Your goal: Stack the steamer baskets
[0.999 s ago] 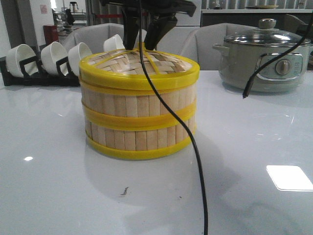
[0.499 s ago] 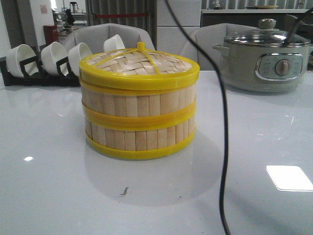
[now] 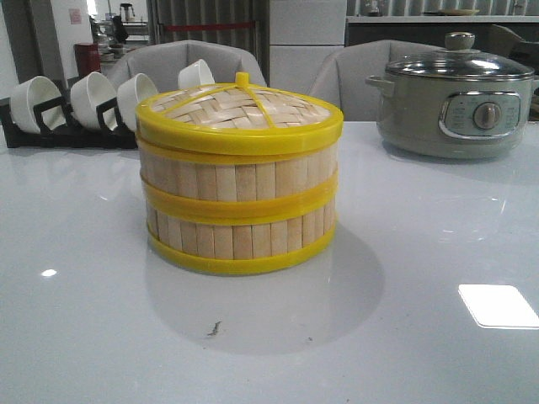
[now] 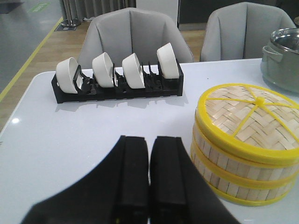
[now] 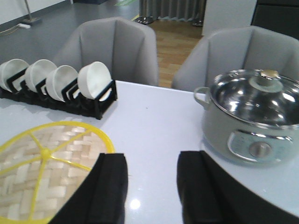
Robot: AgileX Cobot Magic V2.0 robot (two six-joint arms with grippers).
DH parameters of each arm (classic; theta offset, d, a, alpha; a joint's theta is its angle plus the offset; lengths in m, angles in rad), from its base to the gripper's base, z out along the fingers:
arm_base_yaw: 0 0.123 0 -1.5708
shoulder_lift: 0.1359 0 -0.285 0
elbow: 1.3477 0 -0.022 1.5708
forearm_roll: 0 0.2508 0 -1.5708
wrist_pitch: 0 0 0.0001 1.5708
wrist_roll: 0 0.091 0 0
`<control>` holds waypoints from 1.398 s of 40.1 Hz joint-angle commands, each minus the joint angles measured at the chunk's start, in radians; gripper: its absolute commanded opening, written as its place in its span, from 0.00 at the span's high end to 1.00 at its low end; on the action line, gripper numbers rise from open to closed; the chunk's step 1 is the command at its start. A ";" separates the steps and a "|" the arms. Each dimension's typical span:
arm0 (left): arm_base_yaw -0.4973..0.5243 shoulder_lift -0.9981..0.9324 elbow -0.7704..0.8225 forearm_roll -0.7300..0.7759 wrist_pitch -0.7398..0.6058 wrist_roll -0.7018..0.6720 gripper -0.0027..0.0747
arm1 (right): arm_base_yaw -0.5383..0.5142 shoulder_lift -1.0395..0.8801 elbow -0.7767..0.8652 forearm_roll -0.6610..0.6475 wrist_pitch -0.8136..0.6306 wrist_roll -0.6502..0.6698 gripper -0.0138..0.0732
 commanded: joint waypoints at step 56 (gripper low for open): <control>-0.002 0.006 -0.027 0.007 -0.089 -0.006 0.84 | -0.284 -0.728 0.679 0.029 -0.115 -0.009 0.78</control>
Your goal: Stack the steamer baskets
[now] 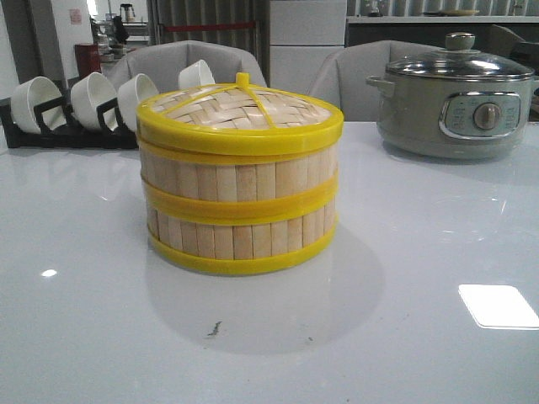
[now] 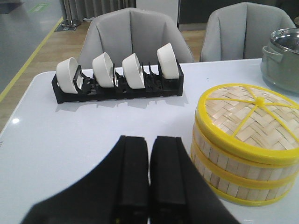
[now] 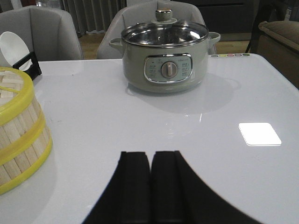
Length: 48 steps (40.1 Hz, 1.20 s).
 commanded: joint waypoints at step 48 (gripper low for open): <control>0.114 -0.160 0.290 -0.101 -0.414 -0.003 0.84 | -0.008 0.006 -0.022 -0.004 -0.099 -0.009 0.78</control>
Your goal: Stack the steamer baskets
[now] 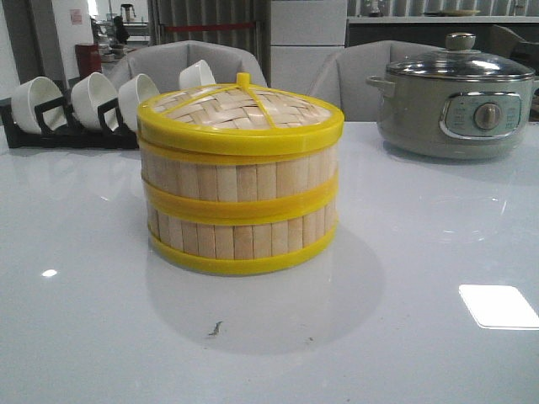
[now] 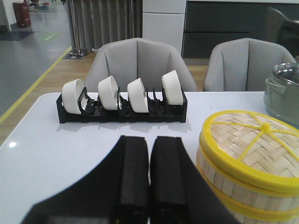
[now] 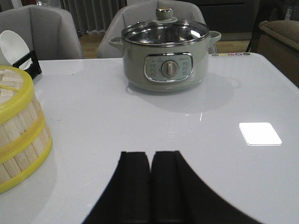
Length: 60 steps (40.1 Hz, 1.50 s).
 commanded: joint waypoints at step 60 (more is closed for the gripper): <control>0.177 -0.430 0.577 0.010 -0.276 -0.003 0.84 | -0.008 0.006 -0.031 -0.004 -0.094 -0.009 0.78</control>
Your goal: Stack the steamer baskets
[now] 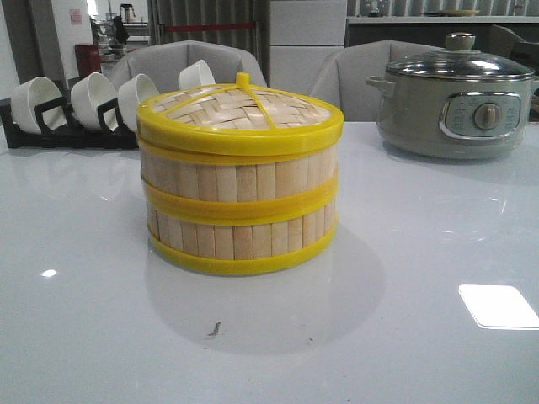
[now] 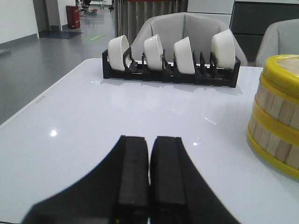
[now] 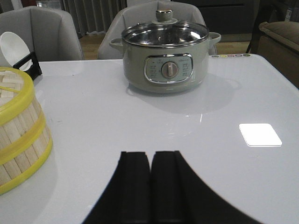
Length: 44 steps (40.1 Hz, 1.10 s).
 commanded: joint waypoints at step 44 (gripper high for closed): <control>-0.001 -0.020 0.003 -0.063 -0.076 0.131 0.84 | -0.008 0.006 -0.031 -0.004 -0.090 -0.009 0.78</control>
